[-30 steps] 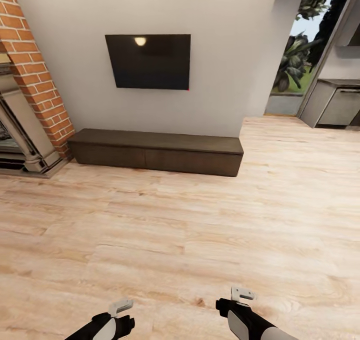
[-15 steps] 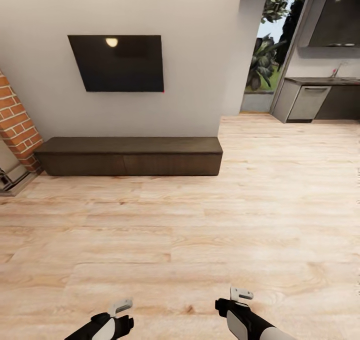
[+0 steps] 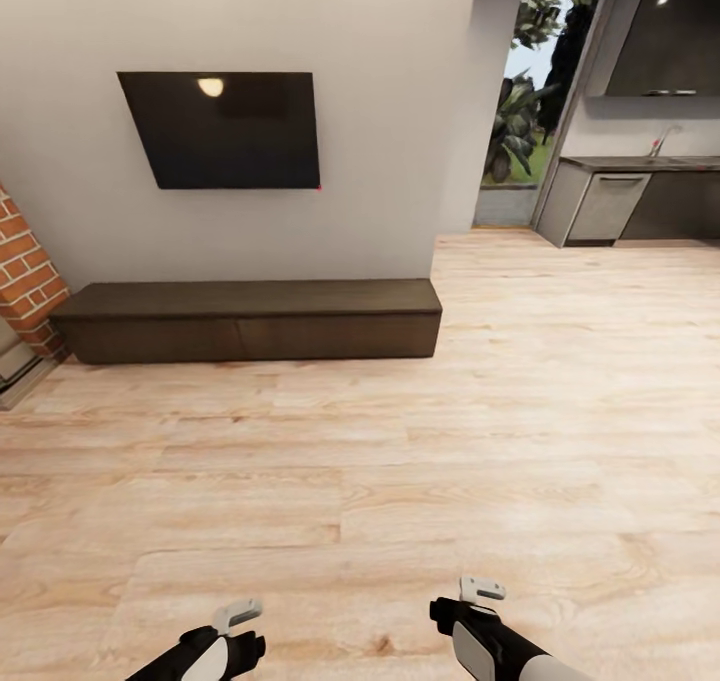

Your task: Place each of the two pumpkins and all three candles from the living room inside a cabinet in the living room (use any cabinet), then make sure every cabinet is closed, and position the cauldron so it is next to a table in the living room.

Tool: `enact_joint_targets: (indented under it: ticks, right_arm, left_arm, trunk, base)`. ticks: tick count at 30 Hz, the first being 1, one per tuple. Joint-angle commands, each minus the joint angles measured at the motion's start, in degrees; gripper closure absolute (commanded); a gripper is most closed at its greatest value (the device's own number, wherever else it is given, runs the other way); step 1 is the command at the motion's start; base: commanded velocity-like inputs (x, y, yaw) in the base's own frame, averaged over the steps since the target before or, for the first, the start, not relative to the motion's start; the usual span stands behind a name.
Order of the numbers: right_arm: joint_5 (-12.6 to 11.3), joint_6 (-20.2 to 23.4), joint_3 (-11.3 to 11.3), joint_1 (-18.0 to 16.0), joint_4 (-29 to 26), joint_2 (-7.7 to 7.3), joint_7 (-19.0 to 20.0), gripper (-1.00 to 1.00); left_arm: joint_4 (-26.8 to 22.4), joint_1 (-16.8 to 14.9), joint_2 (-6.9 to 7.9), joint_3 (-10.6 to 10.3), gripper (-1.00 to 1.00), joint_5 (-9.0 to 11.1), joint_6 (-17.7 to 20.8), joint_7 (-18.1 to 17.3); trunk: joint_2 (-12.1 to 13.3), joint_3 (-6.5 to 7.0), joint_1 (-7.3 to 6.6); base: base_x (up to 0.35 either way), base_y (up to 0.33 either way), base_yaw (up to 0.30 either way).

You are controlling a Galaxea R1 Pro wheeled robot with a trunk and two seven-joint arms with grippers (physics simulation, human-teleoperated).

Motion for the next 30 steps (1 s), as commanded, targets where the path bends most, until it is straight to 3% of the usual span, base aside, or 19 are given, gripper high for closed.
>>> enact_joint_targets:
  ticks: [1, 19, 26, 30]
  right_arm:
    - [-0.2, 0.4, 0.5, 0.0, -0.1, -0.01, -0.4, -1.00]
    - [0.6, -0.4, 0.7, 0.0, 0.0, -0.27, 0.0, -1.00]
    - [0.4, -3.7, 0.7, 0.0, 0.9, -0.41, 0.0, -1.00]
    - [0.6, -8.2, 0.8, 0.3, 1.0, -0.14, 0.1, -1.00]
  left_arm:
    - [-0.2, 0.0, 0.08, -0.5, -1.00, 0.6, 0.2, 0.5]
    - [-0.1, 0.0, 0.71, -0.5, -1.00, 0.7, 0.0, 0.5]
    - [2.4, 0.0, 0.67, -0.5, -1.00, 0.5, -5.9, 0.4]
    - [2.8, 0.0, 0.70, -0.5, -1.00, 0.5, -7.3, 0.4]
  trunk:
    - [0.0, -0.05, 0.02]
    - [0.0, -0.05, 0.02]
    - [0.0, -0.05, 0.02]
    - [0.0, -0.05, 0.02]
  base:
    - [0.172, 0.013, -0.001]
    - [0.109, 0.040, 0.000]
    - [0.130, 0.012, 0.000]
    - [0.015, 0.001, 0.000]
